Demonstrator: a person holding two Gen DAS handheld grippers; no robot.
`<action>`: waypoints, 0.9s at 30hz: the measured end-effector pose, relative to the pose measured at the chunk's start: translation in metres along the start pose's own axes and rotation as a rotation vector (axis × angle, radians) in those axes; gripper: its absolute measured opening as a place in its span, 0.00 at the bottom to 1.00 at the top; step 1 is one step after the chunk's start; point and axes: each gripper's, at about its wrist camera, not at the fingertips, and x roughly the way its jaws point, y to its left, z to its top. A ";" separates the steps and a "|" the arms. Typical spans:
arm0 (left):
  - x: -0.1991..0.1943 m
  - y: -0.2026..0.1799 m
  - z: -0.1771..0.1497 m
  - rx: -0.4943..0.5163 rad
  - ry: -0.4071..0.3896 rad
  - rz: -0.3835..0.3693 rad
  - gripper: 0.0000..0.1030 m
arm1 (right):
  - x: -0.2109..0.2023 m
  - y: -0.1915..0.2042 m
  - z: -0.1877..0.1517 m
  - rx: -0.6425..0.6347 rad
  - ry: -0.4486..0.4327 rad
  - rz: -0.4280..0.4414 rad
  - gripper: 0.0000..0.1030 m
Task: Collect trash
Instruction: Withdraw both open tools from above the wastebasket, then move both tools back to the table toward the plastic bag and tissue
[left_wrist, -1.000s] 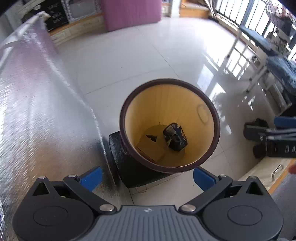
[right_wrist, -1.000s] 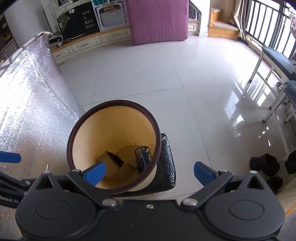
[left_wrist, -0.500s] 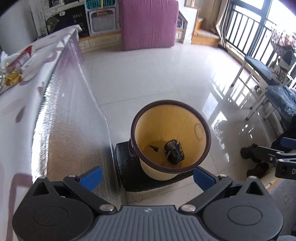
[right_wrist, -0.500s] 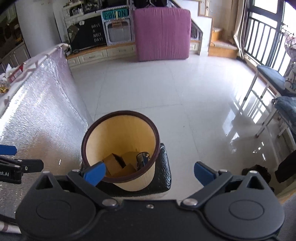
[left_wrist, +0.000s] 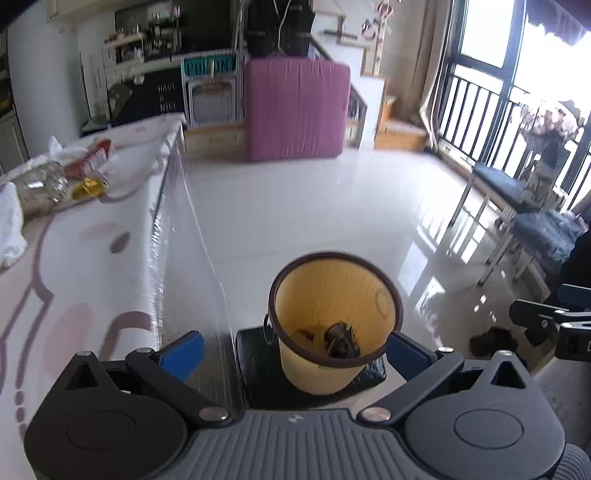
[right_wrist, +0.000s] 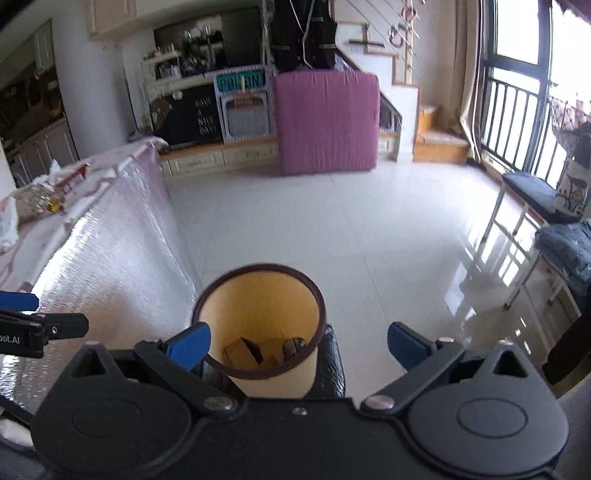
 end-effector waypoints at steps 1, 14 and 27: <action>-0.006 0.001 -0.001 -0.001 -0.015 -0.003 1.00 | -0.005 0.002 0.000 -0.001 -0.014 0.007 1.00; -0.096 0.057 -0.031 -0.061 -0.255 0.083 1.00 | -0.062 0.057 -0.012 -0.042 -0.231 0.065 1.00; -0.162 0.163 -0.069 -0.096 -0.449 0.288 1.00 | -0.064 0.169 -0.007 -0.164 -0.339 0.224 1.00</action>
